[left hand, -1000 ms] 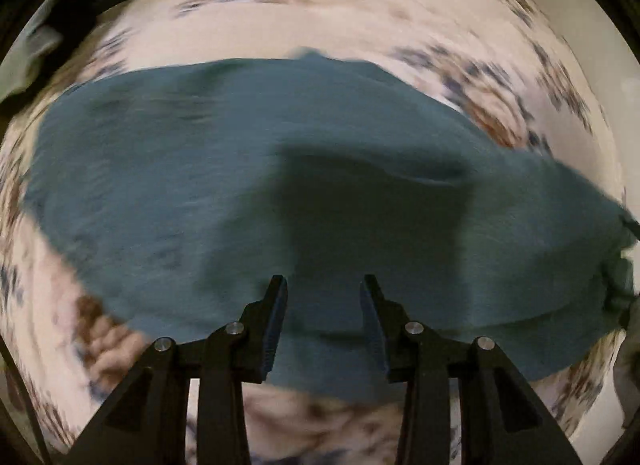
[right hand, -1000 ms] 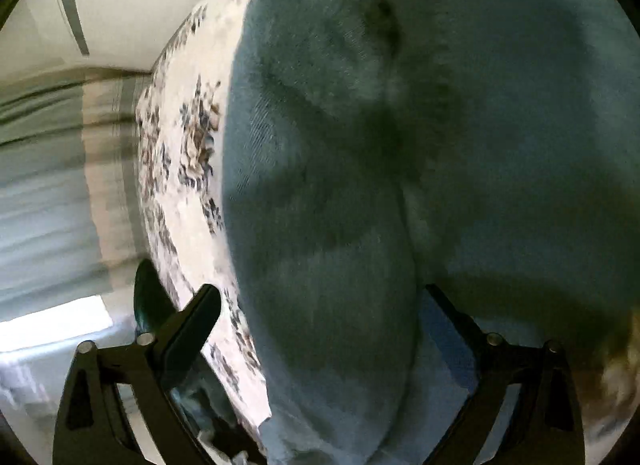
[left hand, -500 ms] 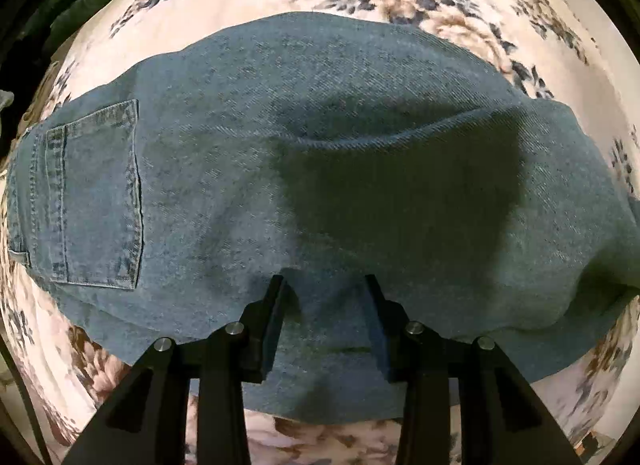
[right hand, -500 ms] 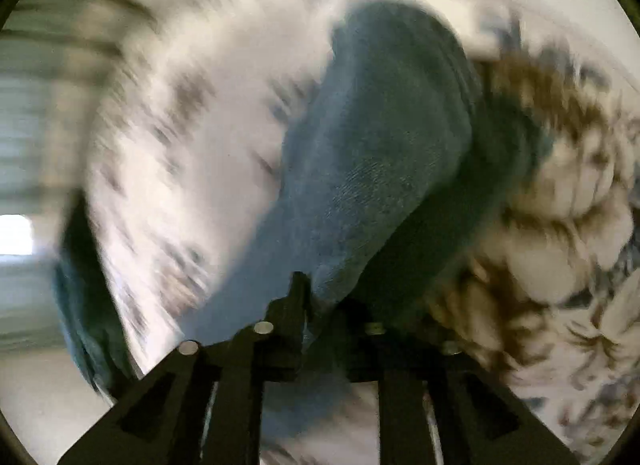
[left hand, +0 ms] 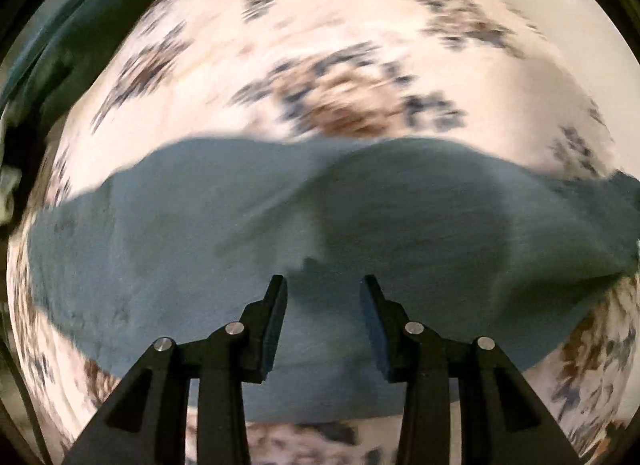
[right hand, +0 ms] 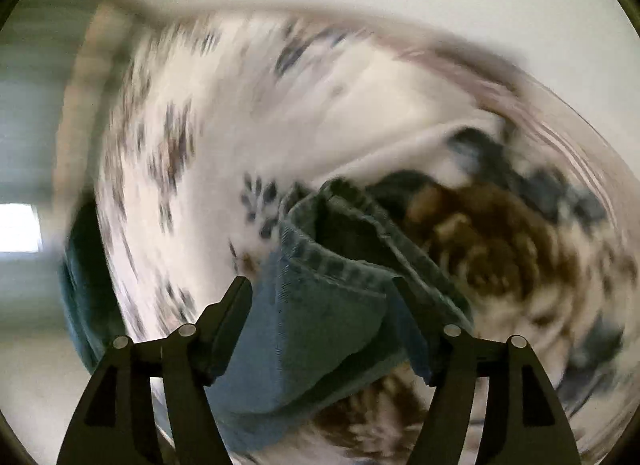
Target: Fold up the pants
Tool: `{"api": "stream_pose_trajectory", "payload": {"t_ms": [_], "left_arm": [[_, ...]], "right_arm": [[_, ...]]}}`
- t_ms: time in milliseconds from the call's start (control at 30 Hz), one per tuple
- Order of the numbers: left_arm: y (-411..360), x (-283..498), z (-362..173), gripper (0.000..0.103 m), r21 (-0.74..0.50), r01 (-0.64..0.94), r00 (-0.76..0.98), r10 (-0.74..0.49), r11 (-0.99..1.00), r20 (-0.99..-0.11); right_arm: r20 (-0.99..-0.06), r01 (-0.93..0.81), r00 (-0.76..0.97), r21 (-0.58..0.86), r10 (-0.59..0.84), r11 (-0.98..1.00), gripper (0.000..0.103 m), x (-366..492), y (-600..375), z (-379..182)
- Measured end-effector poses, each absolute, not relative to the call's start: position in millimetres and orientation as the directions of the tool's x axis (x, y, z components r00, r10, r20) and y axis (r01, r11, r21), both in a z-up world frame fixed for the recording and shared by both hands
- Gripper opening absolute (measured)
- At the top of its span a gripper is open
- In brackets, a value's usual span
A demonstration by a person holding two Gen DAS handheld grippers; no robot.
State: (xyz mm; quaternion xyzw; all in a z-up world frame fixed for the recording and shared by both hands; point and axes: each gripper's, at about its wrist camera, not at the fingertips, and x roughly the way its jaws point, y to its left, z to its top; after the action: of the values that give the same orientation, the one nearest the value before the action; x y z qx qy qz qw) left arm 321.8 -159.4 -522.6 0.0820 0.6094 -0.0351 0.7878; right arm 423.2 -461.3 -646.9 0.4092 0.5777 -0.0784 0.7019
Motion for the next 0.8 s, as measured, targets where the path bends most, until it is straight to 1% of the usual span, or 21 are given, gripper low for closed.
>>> {"api": "stream_pose_trajectory", "payload": {"t_ms": [33, 67, 100, 133, 233, 300, 333, 367, 400, 433, 500, 567, 700, 733, 767, 800], "left_arm": [[-168, 326, -523, 0.035, 0.084, 0.176, 0.252, 0.038, 0.981, -0.967], [-173, 328, -524, 0.035, 0.086, 0.195, 0.252, 0.035, 0.977, -0.967], [-180, 334, -522, 0.035, 0.088, 0.205, 0.256, 0.033, 0.975, -0.966], [-179, 335, -519, 0.035, 0.081, 0.208, 0.260, 0.025, 0.975, -0.965], [-181, 336, -517, 0.035, 0.079, 0.206, 0.272, 0.020, 0.975, -0.962], [-181, 335, -521, 0.035, 0.091, 0.200, 0.262, 0.037, 0.976, -0.964], [-182, 334, -524, 0.035, 0.098, 0.194, 0.251, 0.047, 0.976, -0.967], [-180, 336, -528, 0.035, 0.093, 0.183, 0.228, 0.049, 0.979, -0.972], [-179, 335, -530, 0.035, 0.088, 0.170, 0.211, 0.050, 0.981, -0.976], [-179, 334, -531, 0.035, 0.081, 0.164, 0.207, 0.046, 0.983, -0.977], [-183, 330, -532, 0.035, 0.081, 0.172, 0.210, 0.044, 0.982, -0.977], [-190, 326, -534, 0.035, 0.081, 0.188, 0.212, 0.040, 0.979, -0.976], [-207, 312, -545, 0.035, 0.075, 0.234, 0.194, 0.029, 0.969, -0.981], [-209, 309, -547, 0.035, 0.074, 0.241, 0.188, 0.028, 0.968, -0.982], [-211, 307, -549, 0.035, 0.071, 0.247, 0.185, 0.025, 0.966, -0.982], [-211, 304, -550, 0.035, 0.072, 0.253, 0.184, 0.025, 0.965, -0.983]], "right_arm": [[-0.894, 0.541, 0.274, 0.448, 0.355, 0.712, 0.061, 434, -453, -649], [-0.911, 0.523, 0.236, 0.412, 0.338, 0.746, 0.012, 430, -452, -646], [-0.915, 0.503, 0.206, 0.404, 0.348, 0.764, 0.006, 432, -447, -642], [-0.909, 0.494, 0.224, 0.417, 0.351, 0.763, 0.006, 434, -442, -626], [-0.822, 0.503, 0.390, 0.568, 0.416, 0.651, 0.006, 434, -449, -570], [-0.812, 0.560, 0.447, 0.581, 0.375, 0.591, 0.007, 438, -473, -561], [-0.835, 0.603, 0.423, 0.549, 0.352, 0.578, 0.023, 445, -487, -573], [-0.860, 0.626, 0.360, 0.511, 0.363, 0.589, 0.052, 451, -493, -588], [-0.871, 0.639, 0.297, 0.486, 0.391, 0.597, 0.064, 453, -497, -603], [-0.877, 0.648, 0.284, 0.474, 0.389, 0.596, 0.072, 451, -499, -609], [-0.877, 0.643, 0.281, 0.473, 0.389, 0.602, 0.072, 432, -503, -614], [-0.897, 0.661, 0.261, 0.436, 0.358, 0.611, 0.074, 409, -507, -621], [-0.902, 0.707, 0.137, 0.378, 0.409, 0.597, 0.075, 369, -501, -685], [-0.898, 0.713, 0.106, 0.368, 0.427, 0.597, 0.070, 362, -494, -701], [-0.879, 0.713, 0.126, 0.402, 0.460, 0.574, 0.035, 355, -486, -712], [-0.871, 0.711, 0.150, 0.424, 0.469, 0.561, 0.019, 351, -479, -713]]}}
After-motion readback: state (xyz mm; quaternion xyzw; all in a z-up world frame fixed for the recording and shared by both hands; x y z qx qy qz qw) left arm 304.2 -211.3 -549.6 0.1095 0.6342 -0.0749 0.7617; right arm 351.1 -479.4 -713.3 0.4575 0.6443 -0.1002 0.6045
